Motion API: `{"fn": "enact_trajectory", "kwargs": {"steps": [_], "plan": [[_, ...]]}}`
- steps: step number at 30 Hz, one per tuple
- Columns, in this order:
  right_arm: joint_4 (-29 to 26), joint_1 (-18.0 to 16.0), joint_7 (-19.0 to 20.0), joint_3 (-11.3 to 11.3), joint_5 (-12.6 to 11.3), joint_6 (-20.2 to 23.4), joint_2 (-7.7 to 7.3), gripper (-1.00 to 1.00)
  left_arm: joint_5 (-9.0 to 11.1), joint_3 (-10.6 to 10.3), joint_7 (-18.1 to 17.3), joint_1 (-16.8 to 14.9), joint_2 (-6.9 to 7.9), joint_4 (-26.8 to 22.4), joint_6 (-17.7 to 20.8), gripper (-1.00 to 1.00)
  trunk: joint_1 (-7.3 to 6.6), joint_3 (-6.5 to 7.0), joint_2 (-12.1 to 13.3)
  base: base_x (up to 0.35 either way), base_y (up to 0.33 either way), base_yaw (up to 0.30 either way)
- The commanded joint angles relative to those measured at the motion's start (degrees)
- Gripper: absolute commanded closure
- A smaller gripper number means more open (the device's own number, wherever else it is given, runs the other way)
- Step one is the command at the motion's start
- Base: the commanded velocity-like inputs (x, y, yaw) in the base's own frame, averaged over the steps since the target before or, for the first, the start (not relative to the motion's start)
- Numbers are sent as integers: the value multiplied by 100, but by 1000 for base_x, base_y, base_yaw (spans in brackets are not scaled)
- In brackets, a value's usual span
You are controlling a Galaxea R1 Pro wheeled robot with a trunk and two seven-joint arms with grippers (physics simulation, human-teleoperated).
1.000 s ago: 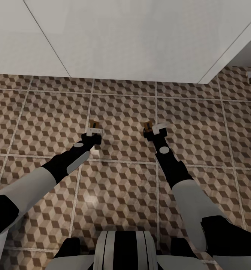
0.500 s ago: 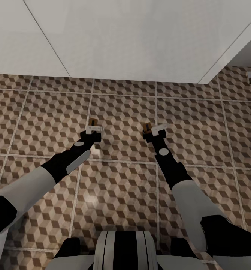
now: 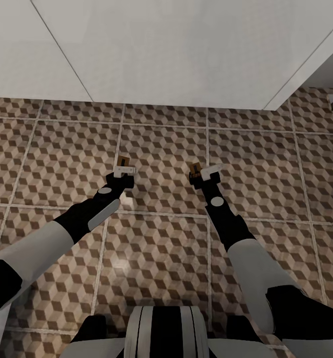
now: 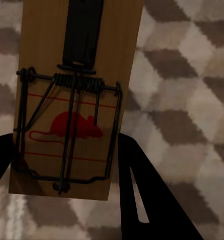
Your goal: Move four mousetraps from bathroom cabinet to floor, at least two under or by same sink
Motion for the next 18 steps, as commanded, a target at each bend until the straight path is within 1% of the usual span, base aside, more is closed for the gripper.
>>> {"fn": "enact_trajectory", "kwargs": {"steps": [1,18], "plan": [[7,-4,-31,8,38,-9,1,100,9,-30,65,-7,9,-18,25,100,2,-3,-3,0,0,0],[19,-4,-31,7,38,-11,1,100,9,-25,68,-6,9,-29,25,100,33,-3,-19,0,0,0]]}}
